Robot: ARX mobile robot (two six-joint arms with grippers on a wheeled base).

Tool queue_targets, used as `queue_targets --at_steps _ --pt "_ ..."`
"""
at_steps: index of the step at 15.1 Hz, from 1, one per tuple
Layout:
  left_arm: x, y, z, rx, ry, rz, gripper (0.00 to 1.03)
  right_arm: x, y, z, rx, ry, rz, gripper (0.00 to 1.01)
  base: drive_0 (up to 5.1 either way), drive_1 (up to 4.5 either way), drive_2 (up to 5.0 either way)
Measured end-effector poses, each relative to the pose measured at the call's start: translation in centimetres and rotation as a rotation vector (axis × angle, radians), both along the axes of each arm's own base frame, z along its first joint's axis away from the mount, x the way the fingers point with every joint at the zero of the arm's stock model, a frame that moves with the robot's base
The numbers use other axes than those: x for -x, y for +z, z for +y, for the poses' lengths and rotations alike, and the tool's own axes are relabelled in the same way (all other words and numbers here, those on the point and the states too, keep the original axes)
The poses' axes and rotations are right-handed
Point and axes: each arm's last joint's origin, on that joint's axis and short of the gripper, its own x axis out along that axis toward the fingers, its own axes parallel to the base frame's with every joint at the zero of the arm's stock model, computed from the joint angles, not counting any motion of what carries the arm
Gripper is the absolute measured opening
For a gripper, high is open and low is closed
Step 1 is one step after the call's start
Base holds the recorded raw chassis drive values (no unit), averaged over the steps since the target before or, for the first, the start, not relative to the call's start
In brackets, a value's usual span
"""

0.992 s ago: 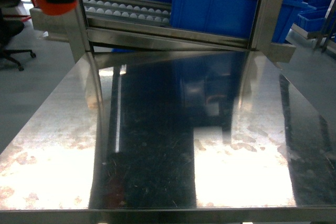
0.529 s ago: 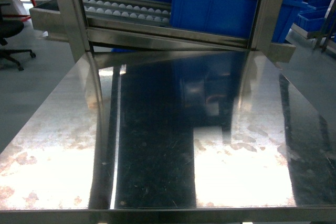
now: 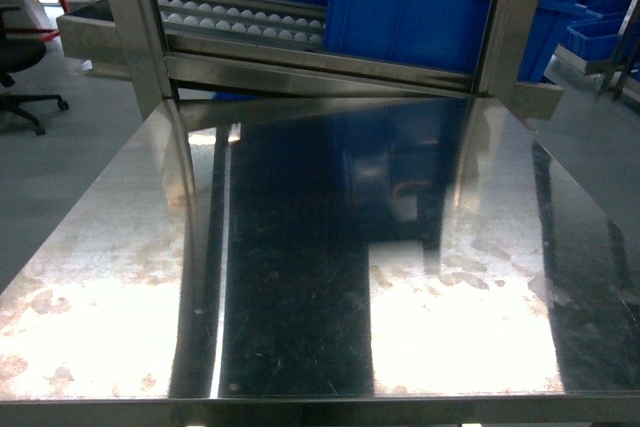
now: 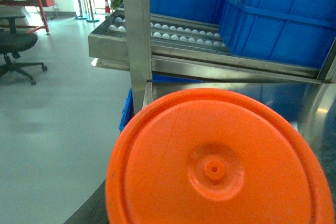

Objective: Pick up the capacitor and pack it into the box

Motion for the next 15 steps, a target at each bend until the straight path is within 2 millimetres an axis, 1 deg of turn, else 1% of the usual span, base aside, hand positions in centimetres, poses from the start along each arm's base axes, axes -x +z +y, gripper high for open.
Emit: queue_targets --at_steps 3,4,5,9,11,12,13,15 --pt "1.9 -1.1 0.7 0.001 0.010 -0.006 0.44 0.0 0.0 0.0 0.000 0.000 0.000 0.98 0.0 0.00 0.0" --pt "2.6 -1.6 1.6 0.000 -0.002 -0.001 0.44 0.0 0.0 0.0 0.000 0.000 0.000 0.98 0.0 0.00 0.0" --pt "3.1 -1.9 1.9 0.001 0.021 -0.002 0.44 0.0 0.0 0.0 0.000 -0.001 0.000 0.98 0.0 0.00 0.0" --pt "4.8 -2.8 1.8 0.000 0.004 -0.001 0.44 0.0 0.0 0.0 0.000 0.000 0.000 0.98 0.0 0.00 0.0" --pt "5.4 -3.0 1.8 0.001 0.005 -0.004 0.44 0.0 0.0 0.0 0.000 0.000 0.000 0.98 0.0 0.00 0.0" --pt "5.7 -3.3 1.8 0.000 0.005 -0.027 0.44 0.0 0.0 0.0 0.000 0.000 0.000 0.98 0.0 0.00 0.0" --pt "5.9 -3.7 1.8 0.000 0.004 -0.012 0.44 0.0 0.0 0.0 0.000 0.000 0.000 0.98 0.0 0.00 0.0" --pt "6.3 -3.5 1.8 0.000 0.005 -0.019 0.44 0.0 0.0 0.0 0.000 0.000 0.000 0.98 0.0 0.00 0.0"
